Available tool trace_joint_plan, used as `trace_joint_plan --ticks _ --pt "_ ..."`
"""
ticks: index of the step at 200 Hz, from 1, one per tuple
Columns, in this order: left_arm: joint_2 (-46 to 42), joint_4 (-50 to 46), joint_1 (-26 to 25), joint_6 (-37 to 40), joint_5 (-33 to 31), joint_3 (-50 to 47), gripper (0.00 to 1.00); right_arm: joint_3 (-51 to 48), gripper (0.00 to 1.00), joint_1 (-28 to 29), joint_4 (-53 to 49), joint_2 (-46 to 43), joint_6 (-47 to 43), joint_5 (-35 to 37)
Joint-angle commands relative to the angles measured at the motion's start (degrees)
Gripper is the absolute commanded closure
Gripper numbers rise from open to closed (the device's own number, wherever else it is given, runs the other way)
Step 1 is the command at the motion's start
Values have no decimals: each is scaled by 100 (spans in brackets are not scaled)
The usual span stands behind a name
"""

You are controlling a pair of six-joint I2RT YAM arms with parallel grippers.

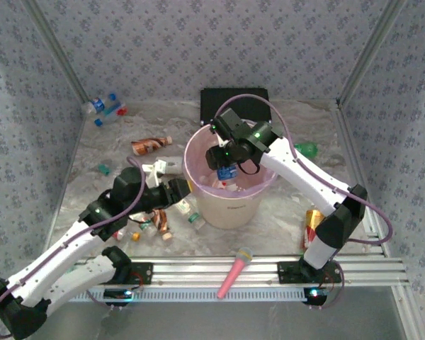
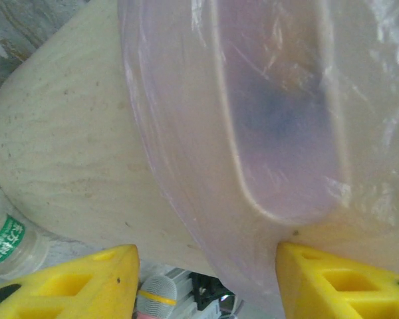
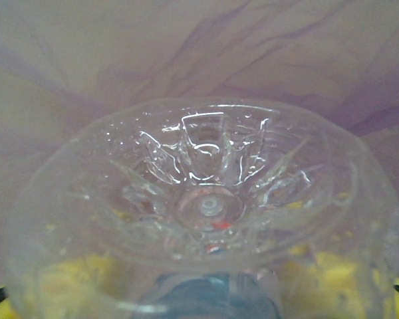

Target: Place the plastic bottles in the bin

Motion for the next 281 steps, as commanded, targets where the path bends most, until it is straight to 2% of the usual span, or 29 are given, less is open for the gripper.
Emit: trace_joint_plan --ticks 1,33,82,96,201,255,281 --pt "-125 683 -41 -402 -44 -165 45 55 49 -13 -117 127 -86 128" --pt "-199 1313 -39 -750 -275 -537 60 -37 49 20 -29 151 -52 117" --pt "-216 1184 -52 -626 -375 -451 94 -177 49 23 38 116 12 101" --pt "-235 1081 -49 -557 -376 -406 100 -211 49 28 -4 140 12 149" --pt "-139 537 -34 -56 -472 -630 100 -626 50 199 14 214 46 409" --pt "20 549 116 -16 -514 -775 100 -818 43 216 69 279 138 384" --pt "107 454 152 88 -532 -760 100 -776 36 216 66 289 139 311"
